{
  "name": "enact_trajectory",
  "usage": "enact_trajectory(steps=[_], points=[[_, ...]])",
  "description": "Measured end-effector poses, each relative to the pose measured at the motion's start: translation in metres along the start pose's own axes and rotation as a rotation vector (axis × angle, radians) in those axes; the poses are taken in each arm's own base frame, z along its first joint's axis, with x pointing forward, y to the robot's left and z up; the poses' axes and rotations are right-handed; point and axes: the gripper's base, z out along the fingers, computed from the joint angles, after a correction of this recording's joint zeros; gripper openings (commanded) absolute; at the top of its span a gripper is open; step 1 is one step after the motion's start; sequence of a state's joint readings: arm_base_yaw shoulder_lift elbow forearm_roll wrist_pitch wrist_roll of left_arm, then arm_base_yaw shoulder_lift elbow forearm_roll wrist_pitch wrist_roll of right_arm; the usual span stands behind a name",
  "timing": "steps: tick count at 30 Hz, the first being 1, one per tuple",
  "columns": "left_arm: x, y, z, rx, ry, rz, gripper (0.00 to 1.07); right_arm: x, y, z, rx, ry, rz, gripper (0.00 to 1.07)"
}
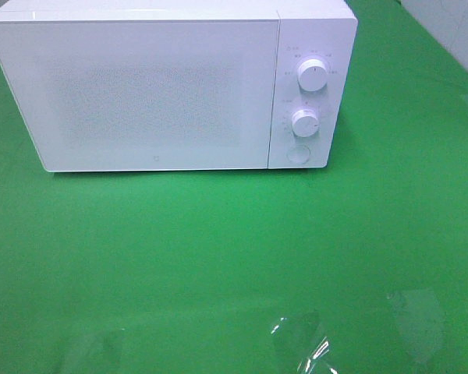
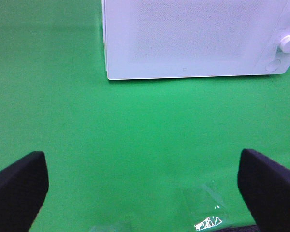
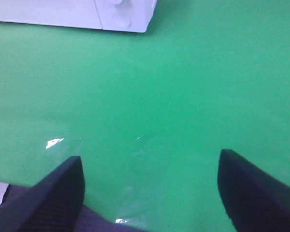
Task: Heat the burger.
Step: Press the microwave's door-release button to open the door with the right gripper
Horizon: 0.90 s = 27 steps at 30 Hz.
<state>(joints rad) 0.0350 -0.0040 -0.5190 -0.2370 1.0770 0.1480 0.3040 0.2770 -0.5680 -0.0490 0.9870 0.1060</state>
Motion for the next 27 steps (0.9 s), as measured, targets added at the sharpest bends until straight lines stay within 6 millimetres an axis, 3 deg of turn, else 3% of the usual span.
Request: enact_trajectory(steps=[6,13,27], points=[[0.000,0.000,0.000,0.000,0.000,0.000,0.99,0.024,-0.004,-0.003,0.077,-0.088,0.069,0.74],[0.000,0.000,0.000,0.000,0.000,0.000,0.99,0.036,-0.003,-0.016,0.131,-0.206,0.111,0.74],[0.000,0.000,0.000,-0.001,0.000,0.000,0.99,0.038,-0.003,-0.018,0.154,-0.229,0.126,0.74]])
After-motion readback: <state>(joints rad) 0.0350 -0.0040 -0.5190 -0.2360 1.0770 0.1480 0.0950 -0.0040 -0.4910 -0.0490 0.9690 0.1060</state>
